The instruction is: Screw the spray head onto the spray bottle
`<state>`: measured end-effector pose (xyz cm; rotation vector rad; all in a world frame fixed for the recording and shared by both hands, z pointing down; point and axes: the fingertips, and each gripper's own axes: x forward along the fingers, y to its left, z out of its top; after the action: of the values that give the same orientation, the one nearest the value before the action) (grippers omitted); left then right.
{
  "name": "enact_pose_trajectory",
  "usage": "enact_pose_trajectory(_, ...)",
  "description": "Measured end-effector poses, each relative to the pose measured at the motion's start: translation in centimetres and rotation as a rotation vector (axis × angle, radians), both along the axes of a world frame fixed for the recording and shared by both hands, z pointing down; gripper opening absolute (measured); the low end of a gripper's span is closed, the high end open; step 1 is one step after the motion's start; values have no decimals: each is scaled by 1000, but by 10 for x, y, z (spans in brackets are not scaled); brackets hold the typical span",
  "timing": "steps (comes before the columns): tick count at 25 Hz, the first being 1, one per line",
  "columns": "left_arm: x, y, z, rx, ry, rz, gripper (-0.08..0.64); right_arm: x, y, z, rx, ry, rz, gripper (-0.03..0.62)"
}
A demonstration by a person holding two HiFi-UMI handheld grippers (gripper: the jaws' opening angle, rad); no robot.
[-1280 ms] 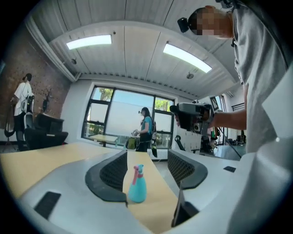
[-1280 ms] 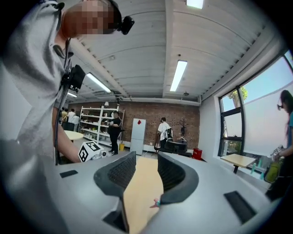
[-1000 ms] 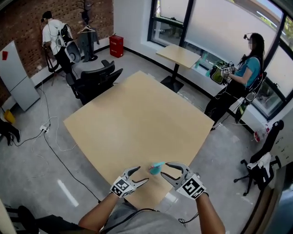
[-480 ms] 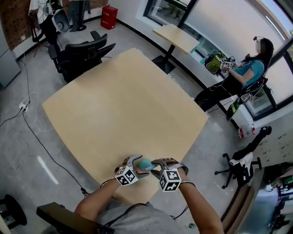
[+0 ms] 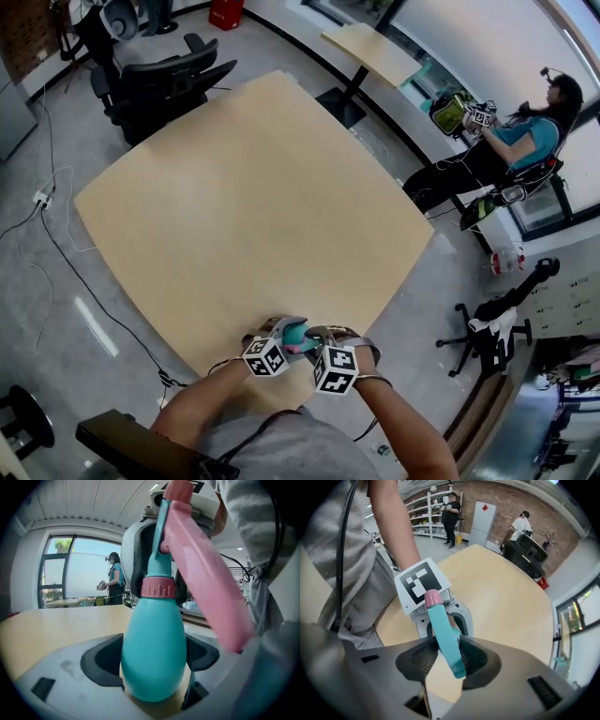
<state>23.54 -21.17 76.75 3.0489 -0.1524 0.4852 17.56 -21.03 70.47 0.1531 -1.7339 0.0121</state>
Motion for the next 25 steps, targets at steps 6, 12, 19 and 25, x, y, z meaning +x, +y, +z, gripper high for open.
enact_pose_trajectory(6,0,2,3,-79,48,2,382,1,5,1,-13,3,-47,146)
enact_pose_trajectory(12,0,-1,5,-117,66,21,382,0,6,-3,95,42,-419,166)
enact_pose_trajectory(19,-1,0,4,-128,81,-7,383,-4,-2,1,5,-51,53,152)
enact_pose_trajectory(25,-1,-1,5,-127,81,-14,383,2,-7,5,-44,-27,230,153)
